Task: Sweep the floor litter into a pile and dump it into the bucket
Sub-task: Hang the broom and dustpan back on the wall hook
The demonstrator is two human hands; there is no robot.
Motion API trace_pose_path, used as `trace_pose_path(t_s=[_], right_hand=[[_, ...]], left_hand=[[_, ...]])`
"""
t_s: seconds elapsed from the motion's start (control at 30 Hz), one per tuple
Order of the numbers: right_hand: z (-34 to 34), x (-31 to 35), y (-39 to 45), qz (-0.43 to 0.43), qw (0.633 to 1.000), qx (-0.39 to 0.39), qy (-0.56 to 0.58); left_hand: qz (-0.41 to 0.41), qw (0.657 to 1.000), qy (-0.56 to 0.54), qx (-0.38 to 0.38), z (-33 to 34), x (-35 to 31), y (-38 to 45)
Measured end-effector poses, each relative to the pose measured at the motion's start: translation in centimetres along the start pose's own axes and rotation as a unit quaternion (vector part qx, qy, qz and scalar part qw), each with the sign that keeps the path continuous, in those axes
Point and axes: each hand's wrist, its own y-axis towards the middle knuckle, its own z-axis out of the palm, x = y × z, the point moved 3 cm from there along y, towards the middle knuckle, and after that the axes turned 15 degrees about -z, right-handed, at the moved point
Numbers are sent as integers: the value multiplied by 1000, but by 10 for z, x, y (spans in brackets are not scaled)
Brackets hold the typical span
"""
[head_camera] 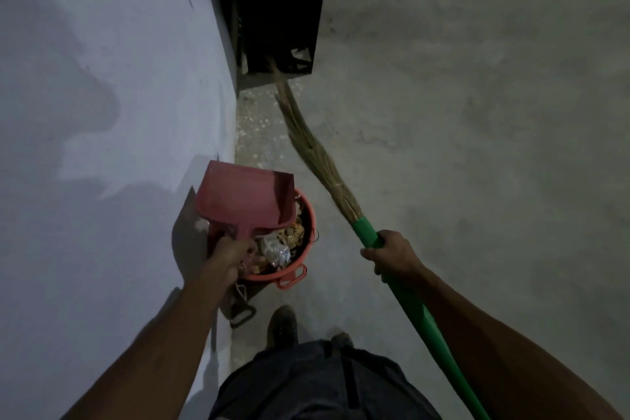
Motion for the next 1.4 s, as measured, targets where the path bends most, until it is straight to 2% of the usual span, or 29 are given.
trace_pose_path(t_s=[0.23, 0.47, 0.7, 0.83, 1.1, 1.2, 1.3, 1.4], right_hand=[[-35, 26, 17, -41, 996, -61, 51], [-81, 44, 38, -114, 988, -43, 97], [-133, 29, 34, -170, 983, 3, 67], [-157, 13, 30, -196, 980, 24, 40], [-175, -8, 28, -217, 973, 79, 14], [-181, -14, 27, -205, 972, 96, 62], [-189, -26, 19, -160, 964, 114, 177], [-189, -45, 10, -125, 954, 119, 246]], left_hand=[[41, 998, -13, 53, 50, -33, -9], [90, 968, -175, 157, 140, -75, -50], [139, 954, -223, 142, 233, -115, -89], [171, 954, -227, 99, 268, -120, -102], [154, 960, -231, 46, 292, -111, -94], [159, 960, -224, 46, 291, -119, -96], [174, 962, -204, 46, 288, -137, -102], [196, 965, -167, 41, 280, -164, -109]])
